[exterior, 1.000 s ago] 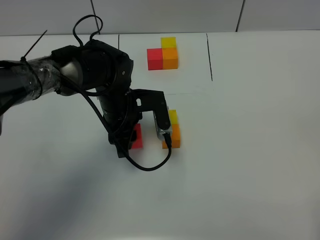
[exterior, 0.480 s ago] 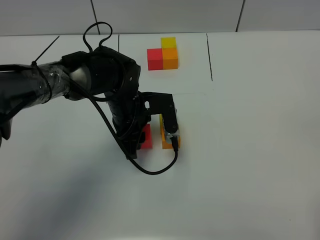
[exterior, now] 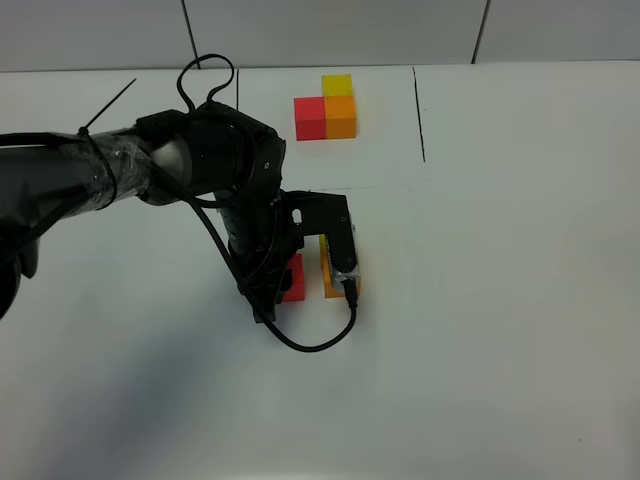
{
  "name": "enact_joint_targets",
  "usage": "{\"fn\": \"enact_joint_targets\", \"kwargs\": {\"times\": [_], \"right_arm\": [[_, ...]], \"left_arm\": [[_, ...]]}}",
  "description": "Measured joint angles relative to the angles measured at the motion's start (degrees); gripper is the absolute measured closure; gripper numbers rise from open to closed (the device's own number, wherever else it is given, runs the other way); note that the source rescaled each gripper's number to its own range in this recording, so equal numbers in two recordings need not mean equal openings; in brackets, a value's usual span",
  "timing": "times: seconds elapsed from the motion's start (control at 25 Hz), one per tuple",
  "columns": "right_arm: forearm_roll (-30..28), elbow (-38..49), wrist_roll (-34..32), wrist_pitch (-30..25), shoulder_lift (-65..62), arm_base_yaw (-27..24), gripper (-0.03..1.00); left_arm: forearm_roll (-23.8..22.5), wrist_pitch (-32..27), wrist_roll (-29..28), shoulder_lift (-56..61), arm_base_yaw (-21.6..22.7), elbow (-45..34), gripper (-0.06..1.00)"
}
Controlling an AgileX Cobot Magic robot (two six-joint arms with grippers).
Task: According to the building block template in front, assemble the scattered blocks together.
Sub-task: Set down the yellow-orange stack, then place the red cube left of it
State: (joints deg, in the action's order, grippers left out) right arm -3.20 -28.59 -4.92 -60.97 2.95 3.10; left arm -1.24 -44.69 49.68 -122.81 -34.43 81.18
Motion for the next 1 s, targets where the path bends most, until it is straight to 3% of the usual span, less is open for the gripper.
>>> {"fn": "enact_joint_targets", "kwargs": {"times": [1.0], "right_arm": [[0.0,0.0,0.1,0.0,0.0,0.0,0.17]], "left_arm": [[1.2,3.8,0.1,-0.3,-1.3,0.2,0.93]]}}
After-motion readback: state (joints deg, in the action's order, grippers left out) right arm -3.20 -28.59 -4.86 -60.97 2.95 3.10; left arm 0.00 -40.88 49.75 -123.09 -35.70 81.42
